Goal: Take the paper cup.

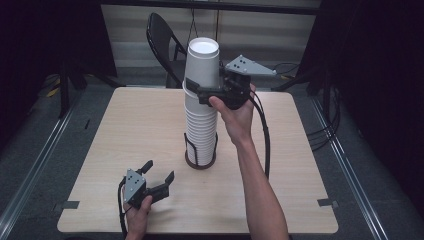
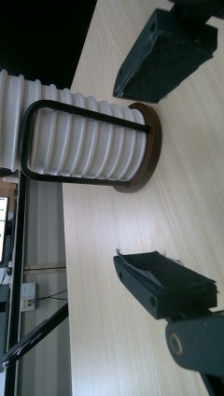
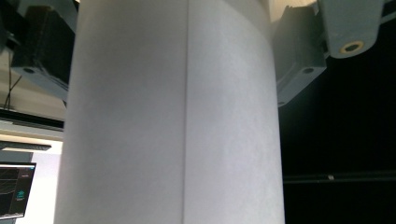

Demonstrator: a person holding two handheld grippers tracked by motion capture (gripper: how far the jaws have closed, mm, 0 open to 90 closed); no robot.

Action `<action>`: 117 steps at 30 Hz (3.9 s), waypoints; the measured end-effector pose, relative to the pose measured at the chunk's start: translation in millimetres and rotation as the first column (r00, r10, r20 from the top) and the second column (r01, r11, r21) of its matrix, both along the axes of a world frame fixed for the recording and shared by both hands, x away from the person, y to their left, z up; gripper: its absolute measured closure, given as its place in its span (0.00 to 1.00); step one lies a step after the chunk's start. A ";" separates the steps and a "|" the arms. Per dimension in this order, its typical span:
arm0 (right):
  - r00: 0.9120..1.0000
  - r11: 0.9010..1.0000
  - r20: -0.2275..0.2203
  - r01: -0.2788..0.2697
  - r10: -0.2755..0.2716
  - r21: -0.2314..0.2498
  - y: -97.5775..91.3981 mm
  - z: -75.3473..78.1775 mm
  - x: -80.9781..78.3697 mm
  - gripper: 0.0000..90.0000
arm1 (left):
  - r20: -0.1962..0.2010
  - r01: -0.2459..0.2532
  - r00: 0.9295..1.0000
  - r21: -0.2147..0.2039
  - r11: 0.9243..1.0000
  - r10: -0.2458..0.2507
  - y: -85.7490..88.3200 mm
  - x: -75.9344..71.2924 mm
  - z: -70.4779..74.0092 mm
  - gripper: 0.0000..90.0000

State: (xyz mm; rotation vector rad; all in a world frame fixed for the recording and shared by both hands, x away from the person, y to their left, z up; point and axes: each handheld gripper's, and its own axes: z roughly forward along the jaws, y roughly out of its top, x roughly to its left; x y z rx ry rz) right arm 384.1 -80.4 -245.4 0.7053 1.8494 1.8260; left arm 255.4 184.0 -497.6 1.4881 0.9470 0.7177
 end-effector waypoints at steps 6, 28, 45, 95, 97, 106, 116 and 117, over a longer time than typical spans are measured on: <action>1.000 1.000 0.008 -0.003 0.003 0.021 -0.6 4.7 -0.4 0.17 | 0.003 -0.001 1.000 0.003 1.000 0.001 0.4 0.0 0.0 0.18; 0.999 0.992 0.042 -0.019 0.014 0.125 -10.5 30.6 -6.1 0.18 | 0.000 0.001 1.000 0.004 1.000 -0.001 0.2 0.1 0.1 0.18; 0.999 0.983 0.036 0.028 -0.035 0.182 -39.3 29.7 -13.0 0.18 | 0.003 -0.003 1.000 0.006 1.000 0.002 -0.1 -0.3 0.0 0.18; 0.980 0.986 -0.159 0.137 -0.120 0.097 -95.3 -74.1 -54.4 0.19 | -0.045 -0.013 0.999 -0.041 0.999 0.011 4.6 4.4 0.4 0.18; 0.979 0.986 -0.164 0.135 -0.118 0.099 -95.7 -76.4 -55.1 0.19 | -0.045 0.001 0.999 -0.047 0.999 -0.003 4.7 4.7 0.3 0.18; 0.970 0.987 -0.222 0.123 -0.097 0.104 -91.5 -104.7 -63.5 0.19 | -0.072 0.072 0.995 -0.041 0.997 -0.074 -0.5 4.7 3.4 0.18; 0.961 0.989 -0.270 0.094 -0.059 0.116 -82.2 -131.6 -73.4 0.19 | -0.077 0.144 0.986 -0.037 0.989 -0.147 -11.7 3.6 5.7 0.18; 0.960 0.990 -0.274 0.088 -0.054 0.113 -80.7 -134.7 -75.0 0.19 | -0.074 0.151 0.985 -0.035 0.988 -0.153 -12.6 3.3 6.1 0.18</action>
